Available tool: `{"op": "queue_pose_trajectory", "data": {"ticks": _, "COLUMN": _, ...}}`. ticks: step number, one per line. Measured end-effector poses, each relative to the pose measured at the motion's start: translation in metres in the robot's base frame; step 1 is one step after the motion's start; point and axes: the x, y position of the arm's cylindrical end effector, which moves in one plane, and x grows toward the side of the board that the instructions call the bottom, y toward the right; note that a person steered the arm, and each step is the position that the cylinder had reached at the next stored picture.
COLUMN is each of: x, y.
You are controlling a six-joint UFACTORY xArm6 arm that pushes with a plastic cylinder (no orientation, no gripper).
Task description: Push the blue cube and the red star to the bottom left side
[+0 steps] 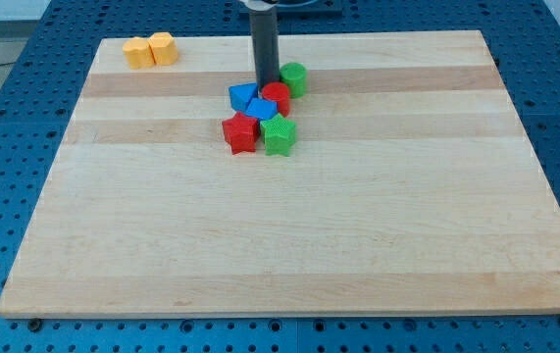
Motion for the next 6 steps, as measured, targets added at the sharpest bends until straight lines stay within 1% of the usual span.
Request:
{"op": "queue_pose_trajectory", "data": {"ticks": 3, "x": 0.055, "y": -0.002}}
{"op": "queue_pose_trajectory", "data": {"ticks": 4, "x": 0.058, "y": -0.026}}
{"op": "queue_pose_trajectory", "data": {"ticks": 6, "x": 0.072, "y": -0.053}}
